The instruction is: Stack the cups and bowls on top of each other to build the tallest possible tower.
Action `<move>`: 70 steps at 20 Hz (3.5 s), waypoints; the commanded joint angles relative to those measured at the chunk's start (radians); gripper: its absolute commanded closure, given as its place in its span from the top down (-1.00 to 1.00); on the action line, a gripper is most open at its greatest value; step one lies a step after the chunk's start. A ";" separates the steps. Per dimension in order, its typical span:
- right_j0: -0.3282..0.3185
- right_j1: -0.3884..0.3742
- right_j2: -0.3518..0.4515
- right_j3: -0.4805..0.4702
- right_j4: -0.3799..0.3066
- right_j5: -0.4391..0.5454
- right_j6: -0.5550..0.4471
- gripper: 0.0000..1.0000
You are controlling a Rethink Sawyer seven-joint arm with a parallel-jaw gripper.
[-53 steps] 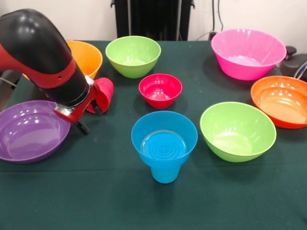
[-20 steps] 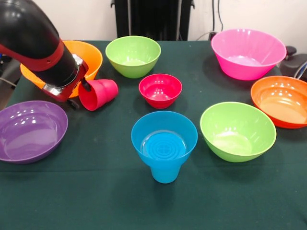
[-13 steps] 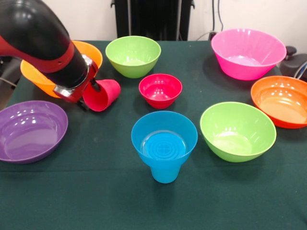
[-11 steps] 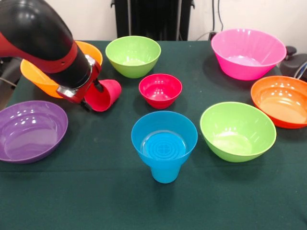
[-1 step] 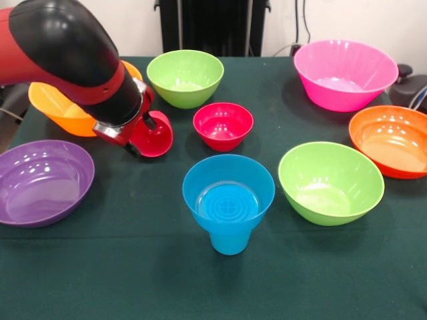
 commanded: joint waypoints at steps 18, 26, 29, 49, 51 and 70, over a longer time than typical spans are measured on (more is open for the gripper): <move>0.124 0.014 -0.044 -0.064 0.013 0.076 -0.095 1.00; 0.131 0.007 -0.051 -0.096 0.017 0.101 -0.127 1.00; 0.138 0.005 -0.050 -0.112 0.018 0.118 -0.133 1.00; 0.087 -0.024 -0.064 -0.049 -0.010 0.130 -0.163 1.00; 0.079 -0.005 -0.068 -0.036 -0.019 0.100 -0.166 1.00; 0.070 0.037 -0.092 0.038 -0.039 0.074 -0.175 1.00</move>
